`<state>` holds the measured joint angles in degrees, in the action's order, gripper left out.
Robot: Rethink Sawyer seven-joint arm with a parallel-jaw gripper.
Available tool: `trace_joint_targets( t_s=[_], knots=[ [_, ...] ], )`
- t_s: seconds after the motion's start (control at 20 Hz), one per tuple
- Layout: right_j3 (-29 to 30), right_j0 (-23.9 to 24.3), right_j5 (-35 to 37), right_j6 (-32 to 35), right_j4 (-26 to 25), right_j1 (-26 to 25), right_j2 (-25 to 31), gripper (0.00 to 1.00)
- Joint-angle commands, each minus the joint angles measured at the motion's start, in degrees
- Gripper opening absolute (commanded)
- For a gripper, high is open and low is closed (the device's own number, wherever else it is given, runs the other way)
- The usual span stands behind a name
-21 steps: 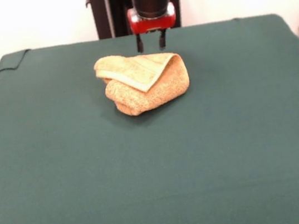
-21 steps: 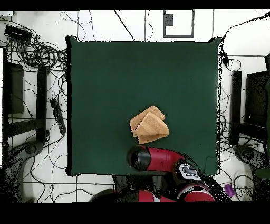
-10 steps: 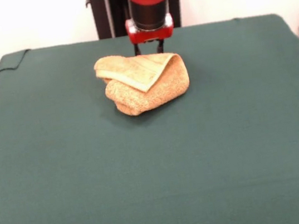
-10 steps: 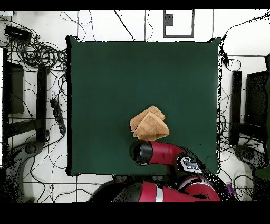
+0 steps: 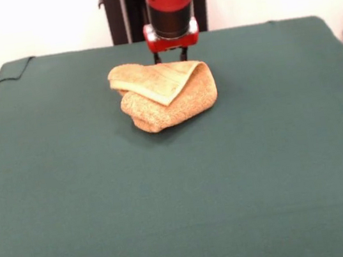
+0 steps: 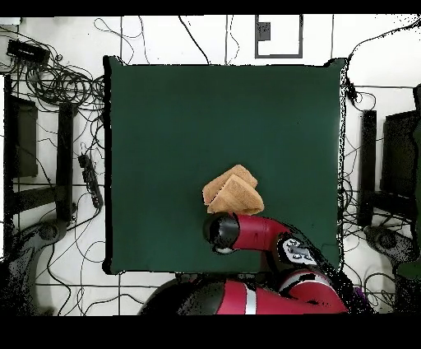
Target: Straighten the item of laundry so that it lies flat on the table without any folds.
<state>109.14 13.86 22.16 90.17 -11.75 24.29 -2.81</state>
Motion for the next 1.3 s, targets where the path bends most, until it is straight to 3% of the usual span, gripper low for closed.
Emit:
trace_joint_targets(
  t_s=[0.05,0.25,0.9,1.15,1.3],
  knots=[
    [-6.52,0.23,0.1,4.26,0.6,-2.42,6.78,1.0],
    [-5.81,0.06,2.56,4.06,1.2,-0.55,7.05,1.0],
    [-7.5,-0.61,20.04,2.38,3.24,7.23,7.54,1.0],
    [-7.87,-0.69,20.44,2.04,1.93,7.9,7.71,1.0],
    [-6.64,-1.04,20.24,2.32,1.82,11.13,7.61,1.0]
  ],
)
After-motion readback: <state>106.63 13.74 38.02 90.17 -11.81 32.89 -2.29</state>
